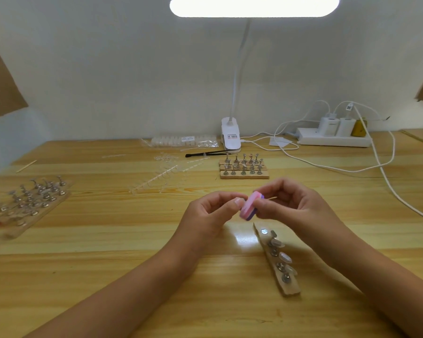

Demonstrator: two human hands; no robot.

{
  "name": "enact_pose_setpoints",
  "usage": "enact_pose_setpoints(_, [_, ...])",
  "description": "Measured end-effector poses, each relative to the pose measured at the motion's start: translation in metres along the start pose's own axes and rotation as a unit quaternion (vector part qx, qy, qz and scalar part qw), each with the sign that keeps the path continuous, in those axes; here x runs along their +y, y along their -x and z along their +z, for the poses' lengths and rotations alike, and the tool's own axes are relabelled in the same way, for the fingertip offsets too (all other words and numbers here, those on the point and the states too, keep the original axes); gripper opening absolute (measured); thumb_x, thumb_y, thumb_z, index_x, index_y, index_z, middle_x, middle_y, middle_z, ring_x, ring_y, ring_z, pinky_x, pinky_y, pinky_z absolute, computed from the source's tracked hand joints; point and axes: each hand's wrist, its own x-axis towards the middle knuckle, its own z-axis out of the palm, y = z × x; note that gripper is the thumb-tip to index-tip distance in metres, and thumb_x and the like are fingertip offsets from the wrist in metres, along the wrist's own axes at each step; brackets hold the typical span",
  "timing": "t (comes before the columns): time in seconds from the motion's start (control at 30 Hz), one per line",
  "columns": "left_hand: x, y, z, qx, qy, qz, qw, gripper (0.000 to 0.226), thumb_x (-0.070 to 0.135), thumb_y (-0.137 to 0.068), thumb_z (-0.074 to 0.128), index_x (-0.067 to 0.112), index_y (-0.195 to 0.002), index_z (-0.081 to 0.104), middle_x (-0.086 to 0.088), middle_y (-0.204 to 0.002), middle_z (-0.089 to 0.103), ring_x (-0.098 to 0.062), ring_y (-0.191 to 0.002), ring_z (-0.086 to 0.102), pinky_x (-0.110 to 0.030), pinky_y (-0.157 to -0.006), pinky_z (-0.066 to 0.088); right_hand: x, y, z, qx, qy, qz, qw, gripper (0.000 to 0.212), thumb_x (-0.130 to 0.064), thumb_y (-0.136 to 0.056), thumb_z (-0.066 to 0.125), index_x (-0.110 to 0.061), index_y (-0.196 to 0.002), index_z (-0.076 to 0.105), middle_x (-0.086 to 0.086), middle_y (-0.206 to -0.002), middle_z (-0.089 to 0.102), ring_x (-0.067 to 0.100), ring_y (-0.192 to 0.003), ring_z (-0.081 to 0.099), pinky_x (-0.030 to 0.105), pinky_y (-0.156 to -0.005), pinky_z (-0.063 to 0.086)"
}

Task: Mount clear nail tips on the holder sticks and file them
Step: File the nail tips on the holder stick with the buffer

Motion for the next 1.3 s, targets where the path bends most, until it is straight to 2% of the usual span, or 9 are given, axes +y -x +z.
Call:
enact_pose_setpoints(0.1, [-0.0006,-0.0006,-0.0007,0.004,0.013,0.0,1.0,0.03,0.037,-0.08,0.068,0.018,-0.102,0.076,-0.005,-0.102,0.076,-0.022,-0.102,0.07,-0.04,-0.098,0.05,0.0018,0.002,0.0046,-0.051,0.005,0.01,0.999,0.032,-0.021,-0.074,0.075,-0.003,-0.098,0.065,0.01,-0.092,0.076,0.023,-0.086,0.074,0.022,-0.073,0.057])
enact_pose_setpoints(0.27, [-0.0012,-0.0023,-0.0005,0.01,0.012,0.0,1.0,0.044,0.05,-0.07,0.07,0.021,-0.101,0.077,-0.002,-0.102,0.075,-0.018,-0.101,0.065,-0.04,-0.102,0.047,0.0007,-0.0002,0.002,0.031,-0.022,-0.026,0.999,0.034,-0.026,-0.071,0.074,-0.004,-0.096,0.065,0.006,-0.086,0.077,0.015,-0.08,0.074,0.02,-0.07,0.056])
enact_pose_setpoints(0.4, [-0.0013,-0.0024,0.0,0.01,0.016,-0.002,1.0,0.032,0.038,-0.078,0.07,0.017,-0.102,0.076,-0.007,-0.103,0.075,-0.026,-0.106,0.068,-0.049,-0.105,0.047,0.0037,0.0012,0.0063,-0.027,0.003,-0.008,1.0,0.031,-0.021,-0.073,0.075,-0.004,-0.096,0.064,0.01,-0.089,0.076,0.019,-0.081,0.074,0.02,-0.07,0.056])
enact_pose_setpoints(0.57, [-0.0007,-0.002,0.002,0.007,-0.005,0.005,1.0,0.044,0.053,-0.068,0.069,0.025,-0.1,0.077,0.002,-0.101,0.076,-0.007,-0.098,0.066,-0.03,-0.094,0.048,0.0025,-0.0011,0.0019,0.059,-0.028,-0.033,0.997,0.035,-0.029,-0.071,0.073,-0.006,-0.096,0.065,0.006,-0.085,0.076,0.013,-0.077,0.072,0.02,-0.07,0.055])
enact_pose_setpoints(0.7, [-0.0023,-0.0025,0.0006,0.012,0.01,0.001,1.0,0.031,0.038,-0.079,0.068,0.02,-0.102,0.077,-0.005,-0.103,0.076,-0.024,-0.107,0.067,-0.045,-0.103,0.048,0.0032,0.0007,0.0063,-0.022,0.001,-0.012,1.0,0.031,-0.022,-0.073,0.075,-0.004,-0.095,0.063,0.009,-0.088,0.075,0.016,-0.079,0.072,0.019,-0.07,0.055])
enact_pose_setpoints(0.87, [-0.0017,-0.0021,0.0011,0.014,-0.001,-0.004,1.0,0.029,0.04,-0.079,0.067,0.022,-0.099,0.078,0.005,-0.096,0.075,-0.011,-0.093,0.064,-0.034,-0.096,0.048,0.0023,-0.001,0.0012,0.043,-0.018,-0.031,0.998,0.033,-0.026,-0.071,0.074,-0.006,-0.095,0.064,0.006,-0.087,0.076,0.015,-0.08,0.072,0.023,-0.074,0.057])
enact_pose_setpoints(1.0, [-0.0021,-0.0021,0.0005,0.016,0.011,-0.005,1.0,0.029,0.038,-0.08,0.067,0.02,-0.099,0.077,-0.004,-0.1,0.076,-0.022,-0.1,0.069,-0.039,-0.097,0.05,0.0052,0.0011,0.0059,-0.043,0.01,0.001,0.999,0.031,-0.02,-0.075,0.074,-0.003,-0.098,0.063,0.008,-0.091,0.076,0.02,-0.085,0.074,0.02,-0.073,0.056])
enact_pose_setpoints(1.17, [-0.0021,-0.0026,0.0006,0.012,0.0,-0.004,1.0,0.029,0.041,-0.079,0.067,0.024,-0.099,0.078,0.001,-0.101,0.076,-0.011,-0.096,0.065,-0.031,-0.095,0.049,0.0029,-0.0019,0.0029,0.04,-0.012,-0.025,0.999,0.031,-0.024,-0.074,0.073,-0.006,-0.099,0.065,0.006,-0.09,0.076,0.017,-0.085,0.073,0.02,-0.075,0.056])
enact_pose_setpoints(1.3, [-0.0034,-0.0025,0.0004,0.01,0.014,-0.002,1.0,0.031,0.039,-0.079,0.071,0.018,-0.102,0.076,-0.004,-0.1,0.076,-0.018,-0.099,0.069,-0.036,-0.093,0.05,0.0029,0.0011,0.0051,-0.062,0.009,0.014,0.998,0.031,-0.018,-0.076,0.073,0.0,-0.098,0.063,0.008,-0.091,0.076,0.019,-0.086,0.074,0.019,-0.073,0.056])
